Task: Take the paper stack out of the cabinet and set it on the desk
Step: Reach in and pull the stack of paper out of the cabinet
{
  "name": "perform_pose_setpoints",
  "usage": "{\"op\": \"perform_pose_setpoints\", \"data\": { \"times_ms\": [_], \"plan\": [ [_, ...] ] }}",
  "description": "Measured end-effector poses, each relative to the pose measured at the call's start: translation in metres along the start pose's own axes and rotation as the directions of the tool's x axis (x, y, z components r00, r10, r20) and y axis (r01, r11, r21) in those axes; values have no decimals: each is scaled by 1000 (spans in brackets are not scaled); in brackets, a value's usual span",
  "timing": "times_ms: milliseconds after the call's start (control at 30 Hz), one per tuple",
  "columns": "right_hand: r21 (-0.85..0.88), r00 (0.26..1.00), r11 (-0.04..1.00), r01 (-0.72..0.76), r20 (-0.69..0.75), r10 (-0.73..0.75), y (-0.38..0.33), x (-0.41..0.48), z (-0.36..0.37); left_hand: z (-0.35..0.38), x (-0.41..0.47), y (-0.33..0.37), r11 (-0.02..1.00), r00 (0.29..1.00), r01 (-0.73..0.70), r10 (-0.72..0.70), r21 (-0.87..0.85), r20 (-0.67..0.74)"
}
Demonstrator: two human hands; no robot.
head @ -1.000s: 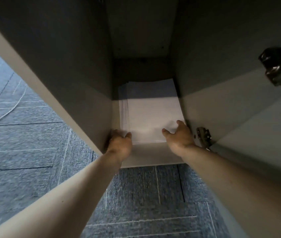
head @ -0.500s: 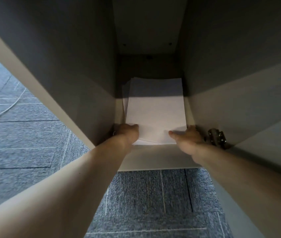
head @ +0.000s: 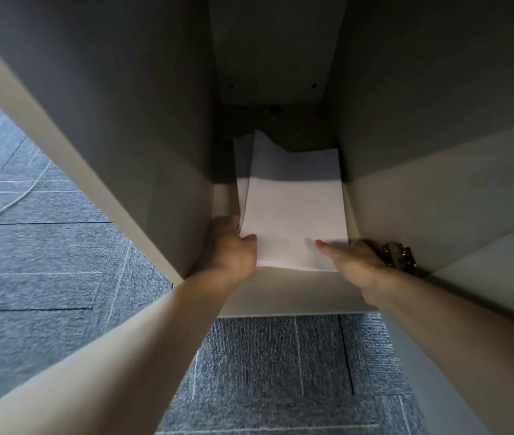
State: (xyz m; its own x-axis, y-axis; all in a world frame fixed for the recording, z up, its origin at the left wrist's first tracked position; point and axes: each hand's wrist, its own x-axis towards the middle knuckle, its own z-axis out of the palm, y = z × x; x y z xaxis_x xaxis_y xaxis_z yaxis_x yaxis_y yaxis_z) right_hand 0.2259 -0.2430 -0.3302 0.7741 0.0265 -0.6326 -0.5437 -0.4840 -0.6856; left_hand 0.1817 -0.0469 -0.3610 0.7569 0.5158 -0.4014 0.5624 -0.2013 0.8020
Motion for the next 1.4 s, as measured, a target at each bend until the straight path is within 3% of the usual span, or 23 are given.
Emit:
{"op": "perform_pose_setpoints", "data": {
  "times_ms": [100,233,367,500,667,833,1100,1400],
  "plan": [
    [68,999,998,6,-39,-3,1,1,3,-15,-48,9,992,996,-88,89,-89,9],
    [383,997,920,78,-10,-80,-10,13,-2,-40,-83,-3,960,975,-204,217,-193,51],
    [522,967,815,252,-156,-199,-18,6,7,-44,-85,7,959,960,-279,279,-57,-13],
    [455,911,793,406,-263,-316,-17,-10,18,-28,-72,20,977,971,-207,198,-57,-136],
    [340,870,805,486,-272,-411,-4,-25,8,-31,-66,17,978,984,-137,116,-157,-136],
    [303,873,824,479,-259,-413,2,-36,-3,-30,-67,10,946,988,-136,110,-295,-104],
    [233,887,858,457,-188,-422,4,-63,-13,-35,-92,21,934,997,-74,82,-351,6],
    [173,954,940,295,-115,-278,-16,-223,-57,-96,-237,84,940,995,29,4,-340,95]
  ]
}}
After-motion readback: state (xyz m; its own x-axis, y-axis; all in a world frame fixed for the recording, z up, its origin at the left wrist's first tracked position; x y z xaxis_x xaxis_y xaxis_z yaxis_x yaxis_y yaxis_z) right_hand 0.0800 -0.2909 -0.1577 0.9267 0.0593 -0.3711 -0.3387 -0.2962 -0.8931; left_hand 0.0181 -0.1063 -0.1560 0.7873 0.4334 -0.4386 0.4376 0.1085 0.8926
